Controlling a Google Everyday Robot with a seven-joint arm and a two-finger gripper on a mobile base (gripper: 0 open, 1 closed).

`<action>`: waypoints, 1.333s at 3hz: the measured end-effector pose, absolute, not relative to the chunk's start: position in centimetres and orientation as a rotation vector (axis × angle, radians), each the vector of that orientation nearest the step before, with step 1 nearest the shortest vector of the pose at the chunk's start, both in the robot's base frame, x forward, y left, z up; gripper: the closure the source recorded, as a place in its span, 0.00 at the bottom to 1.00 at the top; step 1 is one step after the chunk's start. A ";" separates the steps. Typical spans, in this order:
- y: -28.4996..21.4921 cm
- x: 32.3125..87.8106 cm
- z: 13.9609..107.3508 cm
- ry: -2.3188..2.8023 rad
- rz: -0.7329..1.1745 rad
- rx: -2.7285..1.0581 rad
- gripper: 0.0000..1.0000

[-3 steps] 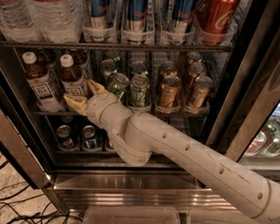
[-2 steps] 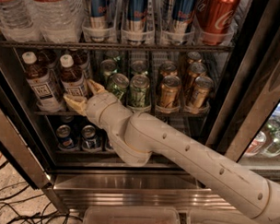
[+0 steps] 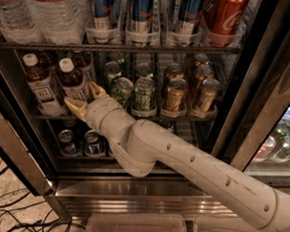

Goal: Pick blue plastic bottle from middle shelf of fridge

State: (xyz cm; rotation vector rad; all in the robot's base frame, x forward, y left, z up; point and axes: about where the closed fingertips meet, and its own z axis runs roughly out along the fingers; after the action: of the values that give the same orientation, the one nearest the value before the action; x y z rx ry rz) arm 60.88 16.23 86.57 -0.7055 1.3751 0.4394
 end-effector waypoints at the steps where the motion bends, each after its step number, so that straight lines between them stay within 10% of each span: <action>1: 16.3 60.0 87.3 1.348 0.421 -0.712 1.00; 4: 17.2 56.0 91.4 1.218 0.397 -0.756 1.00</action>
Offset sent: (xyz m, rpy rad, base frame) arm -0.0672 0.0191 0.0775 -0.0275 -0.2389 0.0452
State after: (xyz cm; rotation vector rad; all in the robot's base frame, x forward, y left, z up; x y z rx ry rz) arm 55.99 17.24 91.38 -0.7563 1.2175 0.3970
